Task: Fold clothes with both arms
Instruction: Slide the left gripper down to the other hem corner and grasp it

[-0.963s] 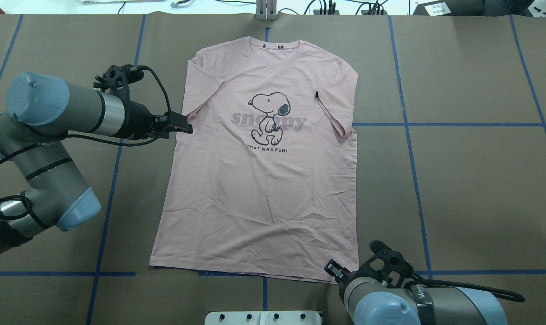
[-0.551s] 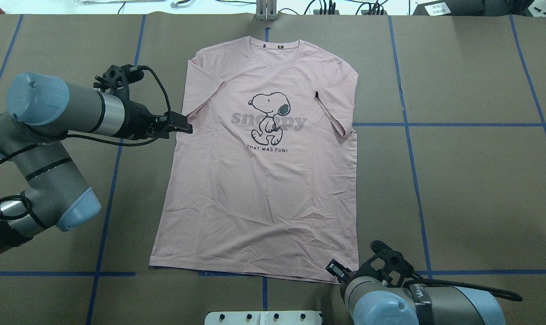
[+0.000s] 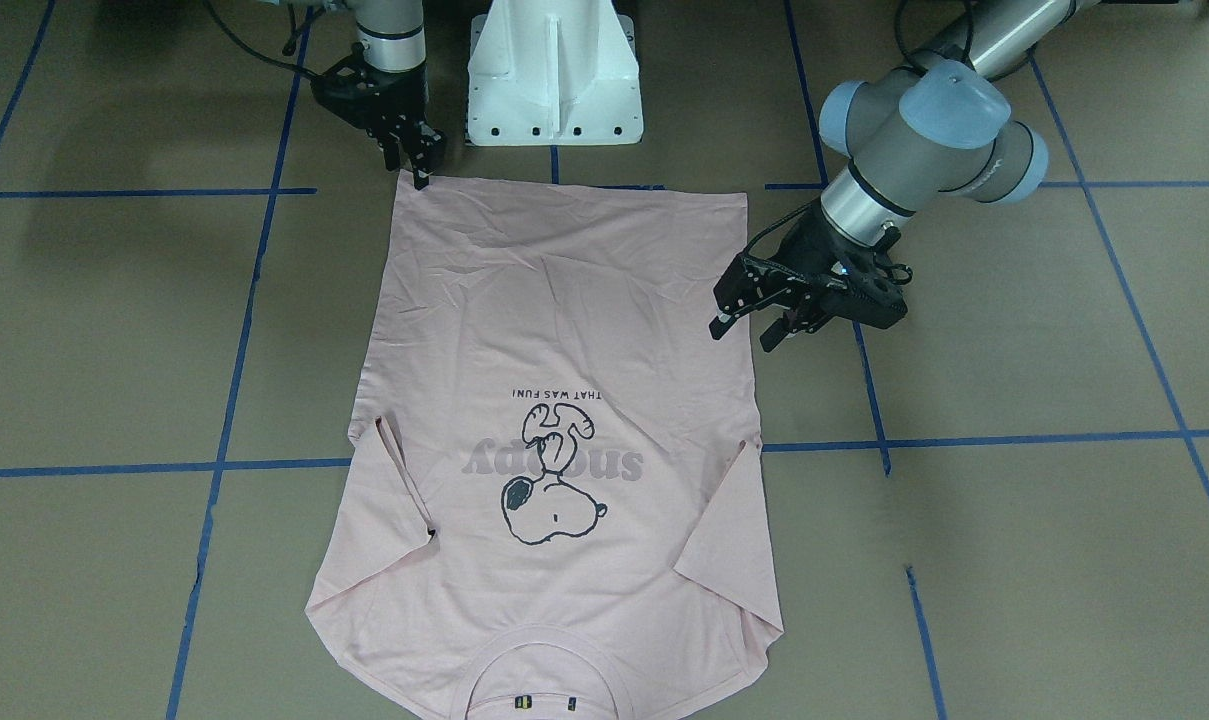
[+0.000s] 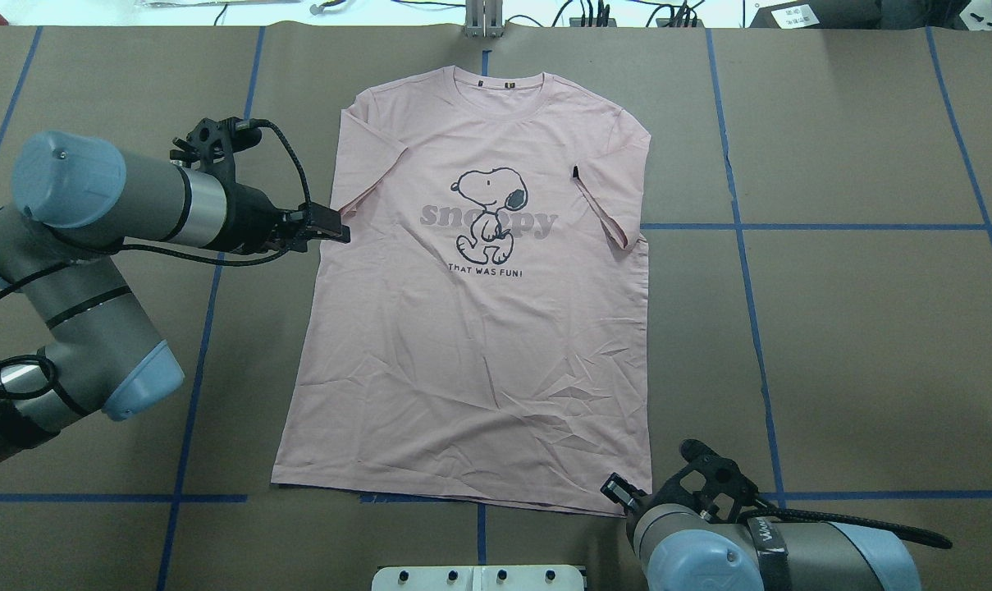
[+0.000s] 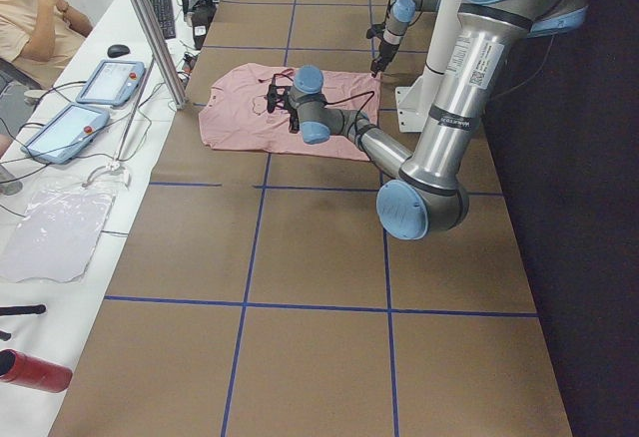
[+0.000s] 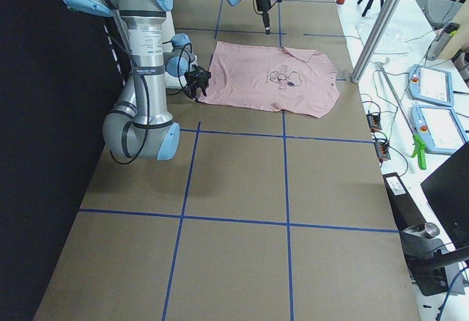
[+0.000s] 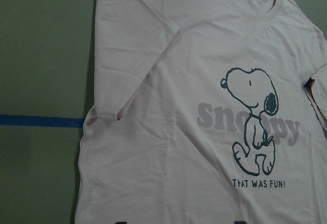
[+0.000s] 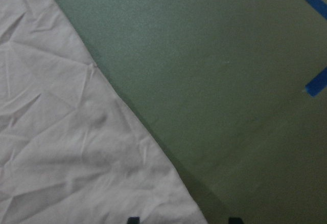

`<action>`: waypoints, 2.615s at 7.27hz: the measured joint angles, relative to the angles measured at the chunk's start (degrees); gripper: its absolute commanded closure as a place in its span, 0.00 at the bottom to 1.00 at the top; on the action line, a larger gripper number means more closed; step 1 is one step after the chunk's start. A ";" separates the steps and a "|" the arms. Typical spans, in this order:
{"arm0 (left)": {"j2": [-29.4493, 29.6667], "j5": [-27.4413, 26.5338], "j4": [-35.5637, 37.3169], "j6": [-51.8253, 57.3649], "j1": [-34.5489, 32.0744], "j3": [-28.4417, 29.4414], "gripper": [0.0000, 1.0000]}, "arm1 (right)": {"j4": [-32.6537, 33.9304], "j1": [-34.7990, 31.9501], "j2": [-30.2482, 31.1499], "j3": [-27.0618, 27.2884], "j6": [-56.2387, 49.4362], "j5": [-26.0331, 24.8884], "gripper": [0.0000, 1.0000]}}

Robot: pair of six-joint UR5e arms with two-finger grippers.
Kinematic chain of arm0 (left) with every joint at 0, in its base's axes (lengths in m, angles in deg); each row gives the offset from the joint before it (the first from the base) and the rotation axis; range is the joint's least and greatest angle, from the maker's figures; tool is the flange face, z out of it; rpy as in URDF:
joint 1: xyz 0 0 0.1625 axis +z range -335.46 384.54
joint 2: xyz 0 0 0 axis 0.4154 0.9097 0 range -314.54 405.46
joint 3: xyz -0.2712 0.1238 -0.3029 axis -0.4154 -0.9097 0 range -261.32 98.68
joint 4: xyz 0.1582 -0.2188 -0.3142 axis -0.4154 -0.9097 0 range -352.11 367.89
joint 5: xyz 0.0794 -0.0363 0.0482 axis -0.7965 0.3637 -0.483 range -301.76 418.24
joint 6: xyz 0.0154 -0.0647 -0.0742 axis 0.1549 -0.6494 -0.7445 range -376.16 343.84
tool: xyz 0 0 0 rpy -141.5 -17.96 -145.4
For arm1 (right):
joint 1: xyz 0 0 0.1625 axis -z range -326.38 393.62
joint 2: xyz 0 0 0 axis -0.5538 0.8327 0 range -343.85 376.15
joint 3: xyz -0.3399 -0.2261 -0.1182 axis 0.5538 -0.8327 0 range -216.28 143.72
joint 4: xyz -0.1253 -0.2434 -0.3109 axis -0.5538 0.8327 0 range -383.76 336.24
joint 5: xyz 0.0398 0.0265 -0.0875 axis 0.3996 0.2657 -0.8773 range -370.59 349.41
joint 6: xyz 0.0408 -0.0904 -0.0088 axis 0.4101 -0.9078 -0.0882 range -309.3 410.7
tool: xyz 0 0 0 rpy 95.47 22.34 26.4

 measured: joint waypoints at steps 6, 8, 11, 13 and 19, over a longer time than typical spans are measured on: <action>-2.02 -0.91 0.58 -3.78 0.15 -3.72 0.28 | -0.29 0.09 -0.14 1.18 0.11 0.44 1.00; -7.99 -3.93 9.69 -9.60 2.83 -14.56 0.29 | -0.36 -0.08 -0.08 1.65 0.03 0.53 1.00; -10.40 -13.10 28.30 -18.10 13.30 -24.71 0.29 | -0.37 -0.21 -0.11 1.66 -0.35 0.70 1.00; -13.05 -14.26 29.88 -20.64 19.09 -24.60 0.29 | -0.41 -0.23 -0.15 1.60 -0.46 0.71 1.00; -15.09 -14.25 29.71 -28.79 26.69 -22.04 0.37 | -0.46 -0.14 -0.38 1.61 -0.57 0.71 1.00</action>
